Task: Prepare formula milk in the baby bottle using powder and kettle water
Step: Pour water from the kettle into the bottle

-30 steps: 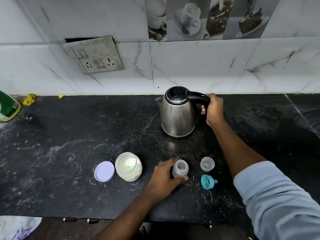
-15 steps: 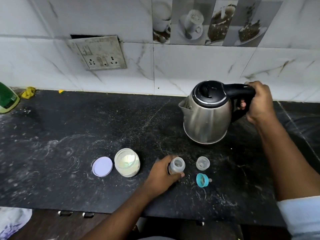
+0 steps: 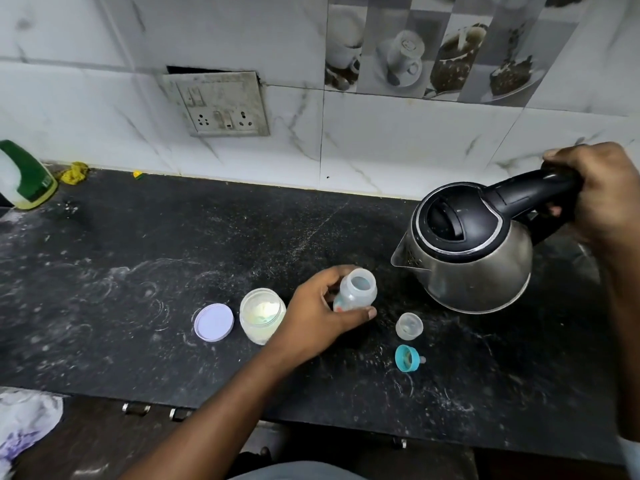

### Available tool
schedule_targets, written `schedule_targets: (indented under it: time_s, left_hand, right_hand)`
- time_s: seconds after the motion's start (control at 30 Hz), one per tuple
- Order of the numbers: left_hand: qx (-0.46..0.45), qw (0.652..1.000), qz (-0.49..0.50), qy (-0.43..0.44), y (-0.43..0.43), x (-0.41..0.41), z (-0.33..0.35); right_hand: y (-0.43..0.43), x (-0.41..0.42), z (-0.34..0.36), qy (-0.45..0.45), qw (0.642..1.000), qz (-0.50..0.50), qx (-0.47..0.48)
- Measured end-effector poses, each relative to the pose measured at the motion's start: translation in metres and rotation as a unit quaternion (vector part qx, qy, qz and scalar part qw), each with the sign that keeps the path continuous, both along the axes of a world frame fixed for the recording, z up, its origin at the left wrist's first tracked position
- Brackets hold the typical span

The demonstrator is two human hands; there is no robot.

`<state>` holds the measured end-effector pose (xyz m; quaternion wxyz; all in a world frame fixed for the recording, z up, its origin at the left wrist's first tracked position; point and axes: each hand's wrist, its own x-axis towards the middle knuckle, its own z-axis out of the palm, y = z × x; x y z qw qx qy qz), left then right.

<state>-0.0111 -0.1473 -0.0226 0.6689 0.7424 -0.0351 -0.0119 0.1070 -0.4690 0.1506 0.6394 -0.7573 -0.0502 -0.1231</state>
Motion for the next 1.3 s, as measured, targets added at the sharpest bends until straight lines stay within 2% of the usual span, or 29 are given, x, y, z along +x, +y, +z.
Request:
schedule_targets:
  time_s: [0.27, 0.5, 1.3]
  left_hand:
    - [0.033, 0.999, -0.004, -0.016, 0.001, 0.0, 0.017]
    - [0.067, 0.997, -0.013, -0.032, 0.001, 0.0, 0.025]
    - [0.068, 0.997, -0.024, -0.032, 0.005, -0.01, 0.026]
  right_hand:
    - [0.011, -0.013, 0.03, -0.053, 0.992, -0.001, -0.111]
    - [0.027, -0.007, 0.043, -0.015, 0.995, 0.007, -0.095]
    - [0.064, -0.027, 0.066, -0.033, 0.963, 0.068, -0.259]
